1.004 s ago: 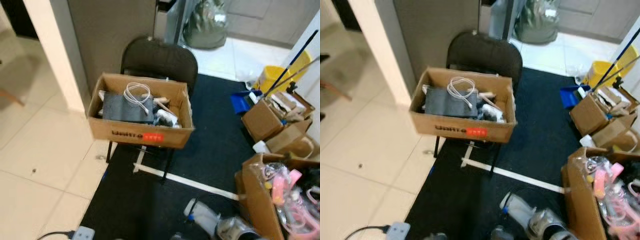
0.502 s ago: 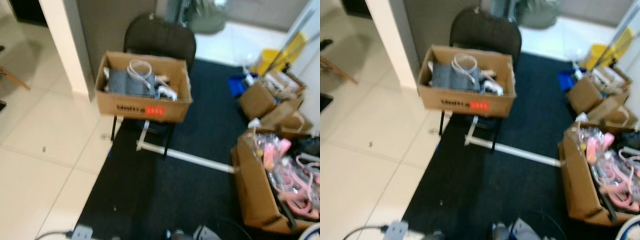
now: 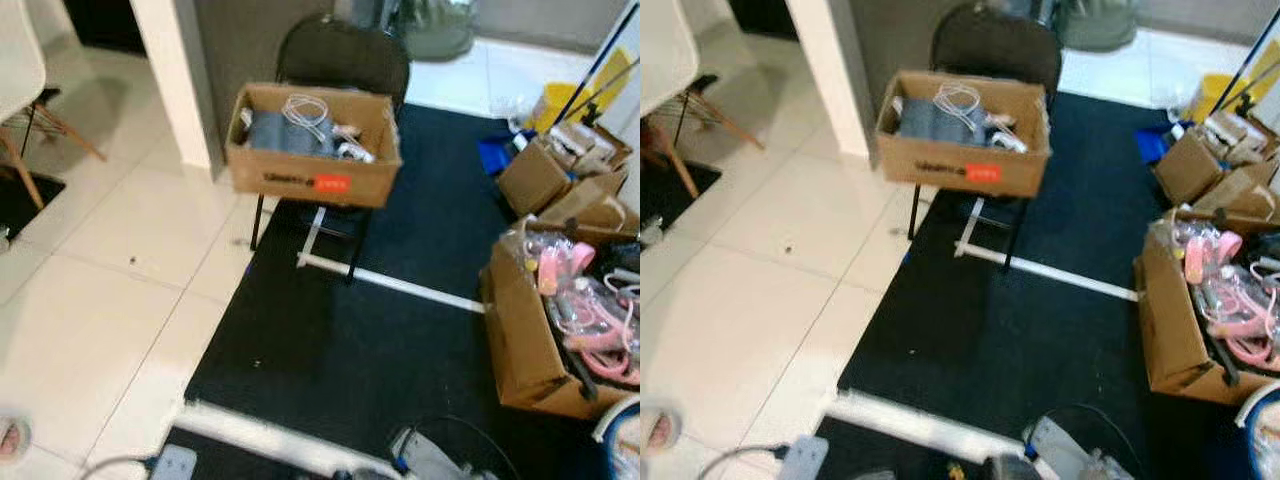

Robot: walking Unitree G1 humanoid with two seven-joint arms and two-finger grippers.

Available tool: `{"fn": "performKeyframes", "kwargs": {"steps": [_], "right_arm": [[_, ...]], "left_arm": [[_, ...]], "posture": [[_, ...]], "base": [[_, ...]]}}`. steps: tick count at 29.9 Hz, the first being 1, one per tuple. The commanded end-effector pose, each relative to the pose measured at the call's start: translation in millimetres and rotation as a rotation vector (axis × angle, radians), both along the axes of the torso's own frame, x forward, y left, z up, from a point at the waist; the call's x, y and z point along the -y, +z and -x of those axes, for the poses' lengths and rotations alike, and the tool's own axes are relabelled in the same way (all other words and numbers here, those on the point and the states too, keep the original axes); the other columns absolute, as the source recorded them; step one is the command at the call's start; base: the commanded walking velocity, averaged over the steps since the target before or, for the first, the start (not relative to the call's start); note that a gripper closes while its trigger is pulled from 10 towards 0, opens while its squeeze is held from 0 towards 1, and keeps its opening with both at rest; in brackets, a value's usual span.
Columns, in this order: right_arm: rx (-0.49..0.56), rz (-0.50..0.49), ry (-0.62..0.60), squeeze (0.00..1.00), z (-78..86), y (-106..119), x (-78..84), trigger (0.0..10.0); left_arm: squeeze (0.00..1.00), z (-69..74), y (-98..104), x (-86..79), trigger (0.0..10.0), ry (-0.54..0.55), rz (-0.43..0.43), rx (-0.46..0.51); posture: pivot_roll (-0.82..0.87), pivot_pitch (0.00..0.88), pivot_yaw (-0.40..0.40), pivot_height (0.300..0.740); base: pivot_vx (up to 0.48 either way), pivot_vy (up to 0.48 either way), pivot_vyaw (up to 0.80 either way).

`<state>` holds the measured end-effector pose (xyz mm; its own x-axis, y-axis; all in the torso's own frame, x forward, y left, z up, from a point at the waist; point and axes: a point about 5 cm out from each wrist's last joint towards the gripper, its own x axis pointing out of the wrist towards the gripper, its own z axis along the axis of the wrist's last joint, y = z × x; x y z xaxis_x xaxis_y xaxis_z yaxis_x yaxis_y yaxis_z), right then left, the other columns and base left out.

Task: Picking trash to rubbish bin

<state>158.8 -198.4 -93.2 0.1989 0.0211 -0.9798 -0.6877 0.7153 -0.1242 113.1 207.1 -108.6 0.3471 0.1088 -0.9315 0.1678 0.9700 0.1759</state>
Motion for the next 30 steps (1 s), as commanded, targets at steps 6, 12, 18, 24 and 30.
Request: {"fn": "performKeyframes", "kwargs": {"steps": [6,12,18,24,30], "right_arm": [[-0.022,0.0,-0.011,0.0,11.2,-3.9,3.1,10.0],[-0.023,-0.014,-0.037,0.0,12.5,-4.3,3.1,10.0],[-0.022,-0.024,-0.047,0.0,13.2,-4.6,2.7,10.0],[-0.034,-0.066,-0.084,0.0,15.2,-5.4,0.1,10.0],[-0.043,-0.069,-0.071,0.0,16.6,-6.0,-1.3,10.0]], "left_arm": [[0.0,8.8,-5.2,20.4,10.0,-0.024,0.072,-0.036],[0.0,9.4,-5.4,21.0,10.0,-0.029,0.072,-0.036],[0.0,10.0,-5.5,21.1,10.0,-0.034,0.071,-0.036],[0.0,10.7,-5.7,21.3,10.0,-0.028,0.073,-0.036],[0.0,11.2,-5.8,21.1,10.0,-0.026,0.073,-0.037]], "posture": [[0.08,0.128,-0.052,0.74],[0.08,0.129,-0.049,0.74],[0.08,0.132,-0.046,0.74],[0.08,0.135,-0.046,0.74],[0.08,0.138,-0.048,0.74]], "base": [[-0.407,0.0,0.0],[-0.406,0.0,0.0],[-0.389,0.0,0.0],[-0.12,0.0,0.41],[0.0,0.0,0.73]]}}
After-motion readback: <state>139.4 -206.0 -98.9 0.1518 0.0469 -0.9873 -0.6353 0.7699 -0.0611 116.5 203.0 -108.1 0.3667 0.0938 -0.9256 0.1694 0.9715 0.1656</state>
